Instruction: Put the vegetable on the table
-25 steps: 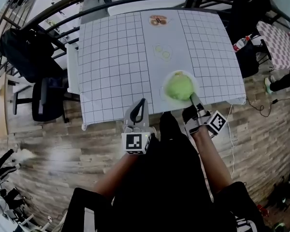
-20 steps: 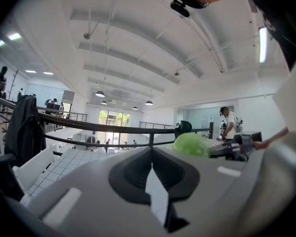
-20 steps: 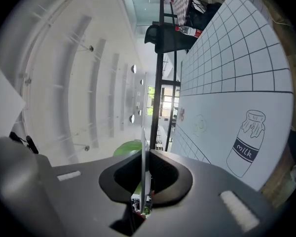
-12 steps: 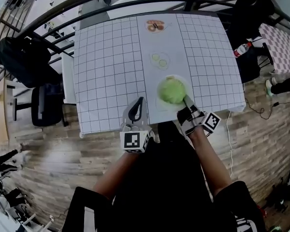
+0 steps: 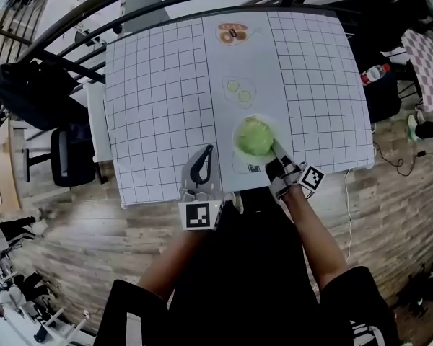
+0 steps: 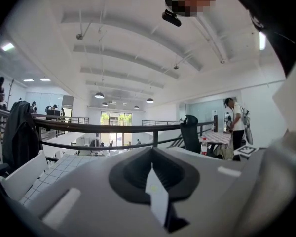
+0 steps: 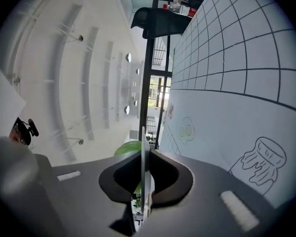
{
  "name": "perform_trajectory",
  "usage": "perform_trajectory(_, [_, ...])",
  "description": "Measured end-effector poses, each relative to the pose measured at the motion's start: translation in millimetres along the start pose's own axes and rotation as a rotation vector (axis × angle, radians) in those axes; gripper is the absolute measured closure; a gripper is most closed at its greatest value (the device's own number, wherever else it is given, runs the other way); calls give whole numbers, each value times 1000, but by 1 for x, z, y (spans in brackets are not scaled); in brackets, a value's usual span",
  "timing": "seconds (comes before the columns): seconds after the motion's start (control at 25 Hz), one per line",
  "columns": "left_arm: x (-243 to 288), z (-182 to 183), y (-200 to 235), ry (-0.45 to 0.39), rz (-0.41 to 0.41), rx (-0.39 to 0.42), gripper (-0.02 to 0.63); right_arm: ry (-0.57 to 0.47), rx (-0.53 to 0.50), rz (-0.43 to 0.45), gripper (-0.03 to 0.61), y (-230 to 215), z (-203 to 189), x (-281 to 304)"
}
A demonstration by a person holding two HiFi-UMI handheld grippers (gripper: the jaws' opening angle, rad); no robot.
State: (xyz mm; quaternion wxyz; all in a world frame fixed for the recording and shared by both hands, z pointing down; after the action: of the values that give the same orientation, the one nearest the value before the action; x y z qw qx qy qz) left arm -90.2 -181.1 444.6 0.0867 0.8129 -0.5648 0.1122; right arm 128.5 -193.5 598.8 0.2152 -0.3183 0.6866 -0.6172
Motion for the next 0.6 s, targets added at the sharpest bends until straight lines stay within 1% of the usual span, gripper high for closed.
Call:
perform_trajectory(0.12, [17, -9, 7, 30, 10, 0, 606, -3, -18, -52, 554, -33, 3, 10])
perform_trajectory(0.24, [38, -11, 9, 33, 19, 9, 606, 2, -27, -90, 552, -61, 16, 16])
perform_trajectory(0.32, [44, -14, 9, 38, 39, -14, 606, 7, -18, -87, 552, -72, 20, 18])
perform_trajectory(0.4, [42, -17, 9, 48, 61, -34, 606, 16, -9, -76, 553, -82, 14, 18])
perform_trajectory(0.52, [40, -18, 7, 58, 78, -12, 606, 32, 21, -70, 553, -97, 2, 20])
perform_trajectory(0.6, [46, -19, 9, 67, 90, -11, 606, 40, 57, -73, 552, -108, 0, 26])
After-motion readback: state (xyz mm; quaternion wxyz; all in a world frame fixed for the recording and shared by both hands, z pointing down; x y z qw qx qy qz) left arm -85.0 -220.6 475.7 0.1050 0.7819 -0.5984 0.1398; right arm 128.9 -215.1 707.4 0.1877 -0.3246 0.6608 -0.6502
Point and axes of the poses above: the fingertips, and each gripper's own axes: x forward along the fingers, y to its left, z out of its top, the point moved 4 cm from there along -x, backward along the fingers, and after that the axes turned 7 degrees about y, right-handed, at the moved point
